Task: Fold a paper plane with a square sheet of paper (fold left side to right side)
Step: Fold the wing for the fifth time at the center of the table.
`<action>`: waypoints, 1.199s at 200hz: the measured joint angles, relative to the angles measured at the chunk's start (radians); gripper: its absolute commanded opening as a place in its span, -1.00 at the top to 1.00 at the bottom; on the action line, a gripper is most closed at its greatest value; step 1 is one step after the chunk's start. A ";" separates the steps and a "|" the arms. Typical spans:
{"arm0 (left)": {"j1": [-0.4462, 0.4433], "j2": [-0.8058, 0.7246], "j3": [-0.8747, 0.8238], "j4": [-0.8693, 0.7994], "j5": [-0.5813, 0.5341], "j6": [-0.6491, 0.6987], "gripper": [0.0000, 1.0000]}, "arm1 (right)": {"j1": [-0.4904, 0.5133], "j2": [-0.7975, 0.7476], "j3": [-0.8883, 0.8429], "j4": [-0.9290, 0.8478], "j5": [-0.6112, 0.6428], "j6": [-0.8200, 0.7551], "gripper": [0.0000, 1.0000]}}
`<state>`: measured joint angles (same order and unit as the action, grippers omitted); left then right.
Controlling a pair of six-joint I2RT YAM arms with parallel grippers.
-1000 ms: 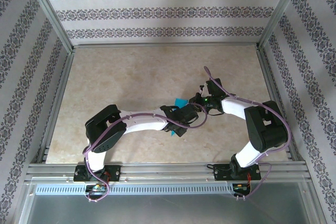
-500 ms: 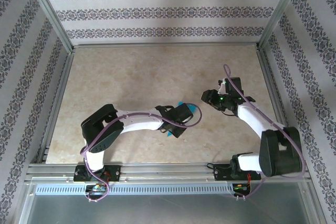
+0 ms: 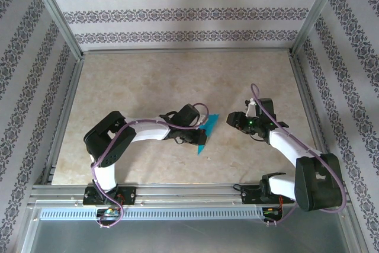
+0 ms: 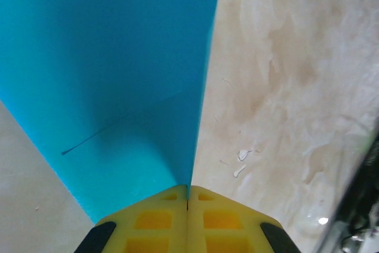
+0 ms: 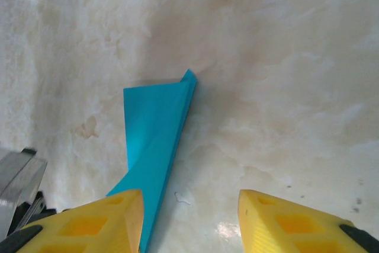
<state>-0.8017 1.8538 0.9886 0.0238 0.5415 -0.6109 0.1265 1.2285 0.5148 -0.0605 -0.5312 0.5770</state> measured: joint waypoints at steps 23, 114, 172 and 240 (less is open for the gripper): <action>0.019 0.001 -0.051 0.144 0.066 -0.099 1.00 | 0.031 0.003 -0.027 0.068 -0.016 0.027 0.07; 0.036 0.038 -0.094 0.420 0.148 -0.275 1.00 | 0.114 0.095 -0.042 0.230 -0.030 0.099 0.13; 0.038 0.077 -0.110 0.484 0.162 -0.325 1.00 | 0.127 0.136 -0.042 0.251 -0.018 0.117 0.12; 0.040 0.089 -0.112 0.547 0.167 -0.367 1.00 | 0.134 0.172 -0.042 0.287 0.015 0.151 0.12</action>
<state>-0.7612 1.9430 0.8764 0.5713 0.7082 -0.9779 0.2604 1.4010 0.4725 0.2264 -0.5163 0.7277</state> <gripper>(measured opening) 0.052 0.442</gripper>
